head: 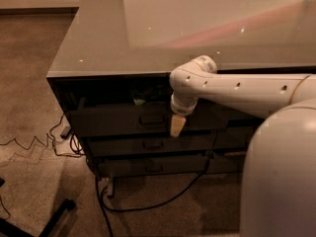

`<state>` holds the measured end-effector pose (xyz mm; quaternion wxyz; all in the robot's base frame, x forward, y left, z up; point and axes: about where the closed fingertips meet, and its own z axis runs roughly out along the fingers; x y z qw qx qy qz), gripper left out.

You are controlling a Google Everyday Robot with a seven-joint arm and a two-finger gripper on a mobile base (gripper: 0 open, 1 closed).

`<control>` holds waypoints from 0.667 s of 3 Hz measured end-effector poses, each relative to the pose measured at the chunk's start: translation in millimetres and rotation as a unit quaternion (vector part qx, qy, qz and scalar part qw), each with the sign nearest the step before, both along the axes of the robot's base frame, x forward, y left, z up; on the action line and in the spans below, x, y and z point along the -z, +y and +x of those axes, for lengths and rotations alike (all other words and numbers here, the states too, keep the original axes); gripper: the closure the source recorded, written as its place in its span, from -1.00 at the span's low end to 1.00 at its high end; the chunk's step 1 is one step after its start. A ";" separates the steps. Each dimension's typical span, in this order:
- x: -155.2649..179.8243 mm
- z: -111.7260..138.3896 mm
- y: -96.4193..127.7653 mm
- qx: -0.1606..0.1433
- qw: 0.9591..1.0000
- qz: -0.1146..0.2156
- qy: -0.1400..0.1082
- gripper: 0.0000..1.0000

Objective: Open top drawer

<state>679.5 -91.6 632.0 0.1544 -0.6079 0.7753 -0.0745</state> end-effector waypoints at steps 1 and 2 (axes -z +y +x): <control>2.0 -10.4 -0.9 -0.005 1.000 -0.001 -0.009 -1.00; 11.0 -27.6 -4.9 -0.011 1.000 0.000 -0.015 -1.00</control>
Offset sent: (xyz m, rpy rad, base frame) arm -0.0506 -0.0106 -0.0224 0.0004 -0.0436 0.0372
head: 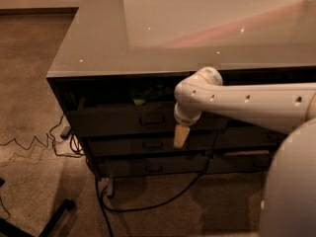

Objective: Open top drawer

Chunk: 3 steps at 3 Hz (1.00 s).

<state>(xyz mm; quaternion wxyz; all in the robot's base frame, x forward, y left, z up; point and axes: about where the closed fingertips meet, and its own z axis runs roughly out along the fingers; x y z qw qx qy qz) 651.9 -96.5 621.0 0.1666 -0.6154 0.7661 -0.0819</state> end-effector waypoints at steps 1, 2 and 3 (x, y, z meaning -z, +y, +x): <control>-1.8 -32.3 -9.3 0.001 1.000 0.001 -0.026 -0.64; -2.0 -32.7 -9.4 0.001 1.000 0.001 -0.026 -0.16; -18.7 -41.6 -14.5 0.005 0.999 0.003 -0.050 0.29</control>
Offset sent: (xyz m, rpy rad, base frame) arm -0.1627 -0.0616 -0.0355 -0.0863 -0.0314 -0.0587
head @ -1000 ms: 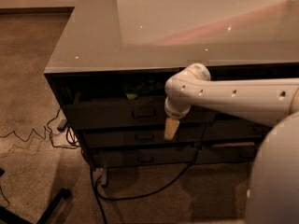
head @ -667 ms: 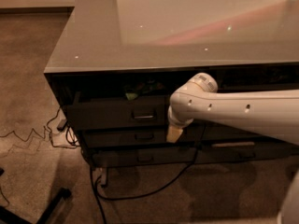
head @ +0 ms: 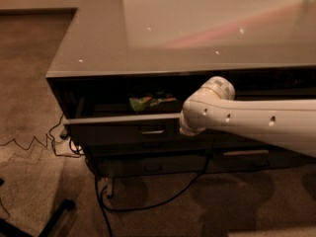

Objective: Open top drawer

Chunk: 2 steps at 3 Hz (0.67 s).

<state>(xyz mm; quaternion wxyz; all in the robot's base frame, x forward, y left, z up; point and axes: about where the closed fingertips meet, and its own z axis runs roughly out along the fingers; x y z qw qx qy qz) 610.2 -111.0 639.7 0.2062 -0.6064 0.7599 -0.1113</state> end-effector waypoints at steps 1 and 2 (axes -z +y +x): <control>-6.8 0.1 0.0 0.000 1.000 0.000 0.000 0.77; 4.5 -24.3 -10.8 -0.001 1.000 0.009 0.012 1.00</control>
Offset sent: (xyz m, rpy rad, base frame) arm -0.1753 -0.0755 -0.0654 0.1232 0.1633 0.0171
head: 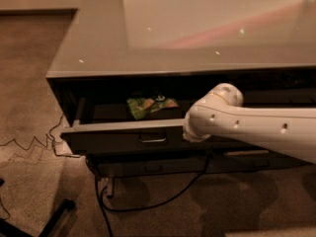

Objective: Open top drawer

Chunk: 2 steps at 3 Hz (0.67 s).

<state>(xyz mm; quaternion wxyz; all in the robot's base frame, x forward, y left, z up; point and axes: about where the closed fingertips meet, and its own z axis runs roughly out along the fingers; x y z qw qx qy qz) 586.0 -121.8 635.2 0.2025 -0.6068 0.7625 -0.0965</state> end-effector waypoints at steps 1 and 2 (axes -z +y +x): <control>-3.5 0.0 0.1 0.000 1.000 0.000 0.000 1.00; 4.1 -12.2 -5.8 -0.007 1.000 0.015 0.009 1.00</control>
Offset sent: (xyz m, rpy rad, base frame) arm -0.1558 -0.0772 -0.0766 0.3594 0.2100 0.1582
